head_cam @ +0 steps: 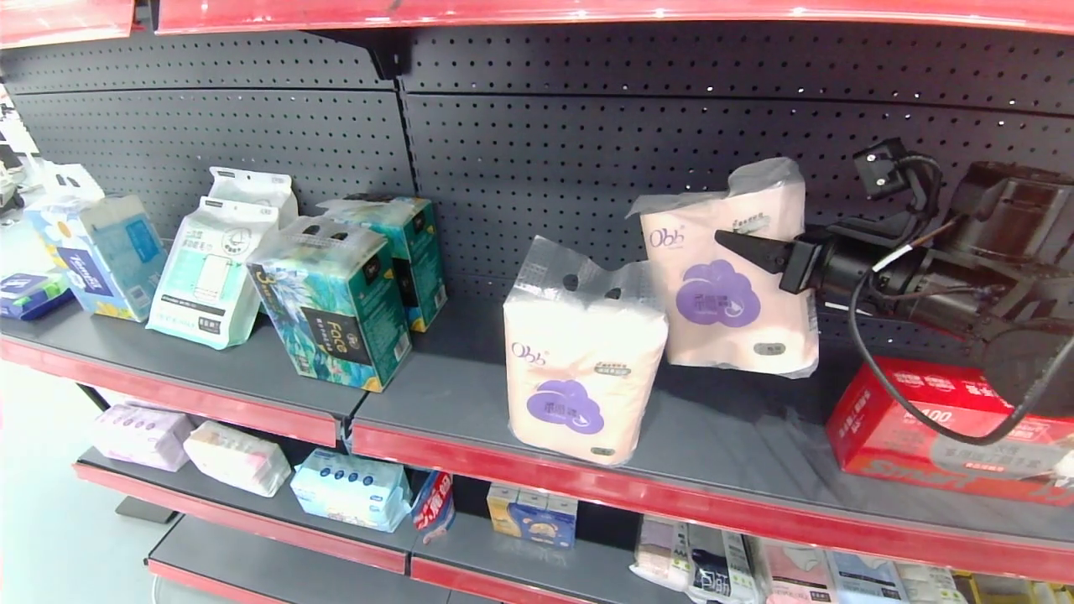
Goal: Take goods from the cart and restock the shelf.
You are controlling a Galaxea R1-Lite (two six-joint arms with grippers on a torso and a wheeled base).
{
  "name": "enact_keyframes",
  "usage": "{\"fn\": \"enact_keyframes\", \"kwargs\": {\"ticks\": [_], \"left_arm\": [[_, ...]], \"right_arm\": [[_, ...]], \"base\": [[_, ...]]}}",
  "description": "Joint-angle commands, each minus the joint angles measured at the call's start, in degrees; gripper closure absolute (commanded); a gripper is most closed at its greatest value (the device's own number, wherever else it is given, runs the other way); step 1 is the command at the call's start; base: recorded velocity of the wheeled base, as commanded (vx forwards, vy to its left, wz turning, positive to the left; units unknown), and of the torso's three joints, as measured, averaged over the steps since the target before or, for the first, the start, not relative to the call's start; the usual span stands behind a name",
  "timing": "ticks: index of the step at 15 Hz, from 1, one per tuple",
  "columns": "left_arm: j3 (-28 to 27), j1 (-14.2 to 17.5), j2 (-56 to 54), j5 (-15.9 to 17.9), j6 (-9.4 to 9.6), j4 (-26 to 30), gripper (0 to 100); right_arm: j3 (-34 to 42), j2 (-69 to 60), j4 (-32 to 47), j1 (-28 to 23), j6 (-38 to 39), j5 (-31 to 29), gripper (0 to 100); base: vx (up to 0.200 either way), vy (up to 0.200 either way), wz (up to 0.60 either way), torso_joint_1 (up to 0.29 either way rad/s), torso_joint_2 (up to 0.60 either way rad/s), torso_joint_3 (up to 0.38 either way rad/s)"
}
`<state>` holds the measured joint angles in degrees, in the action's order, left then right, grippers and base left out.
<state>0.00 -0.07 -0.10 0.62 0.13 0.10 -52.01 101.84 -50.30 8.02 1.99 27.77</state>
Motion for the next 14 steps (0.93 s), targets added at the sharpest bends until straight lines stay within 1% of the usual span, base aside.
{"fn": "enact_keyframes", "kwargs": {"ticks": [1,2,6,7,8,14], "left_arm": [[0.0,0.0,0.1,0.0,-0.05,0.0,0],[0.0,0.0,0.1,0.0,-0.05,0.0,0],[0.0,0.0,0.1,0.0,-0.05,0.0,0],[0.0,0.0,0.1,0.0,0.04,0.0,0],[0.0,0.0,0.1,0.0,-0.05,0.0,0],[0.0,0.0,0.1,0.0,0.04,0.0,0]], "right_arm": [[-1.3,3.3,-0.2,-0.3,0.0,1.7,100],[-2.4,4.7,-0.2,-0.9,0.0,2.4,100],[-7.7,9.1,-0.2,-2.2,0.0,8.8,100],[-9.9,10.7,-0.2,-2.6,-0.3,11.6,100],[-11.0,11.5,-0.2,-2.5,-0.4,12.7,100],[-16.1,16.0,-0.2,0.0,-0.4,13.3,100]], "base": [[0.000,0.000,0.00,0.000,0.00,0.000],[0.000,0.000,0.00,0.000,0.00,0.000],[0.000,0.000,0.00,0.000,0.00,0.000],[0.000,0.000,0.00,0.000,0.00,0.000],[0.000,0.000,0.00,0.000,0.00,0.000],[0.000,0.000,0.00,0.000,0.00,0.000]]}}
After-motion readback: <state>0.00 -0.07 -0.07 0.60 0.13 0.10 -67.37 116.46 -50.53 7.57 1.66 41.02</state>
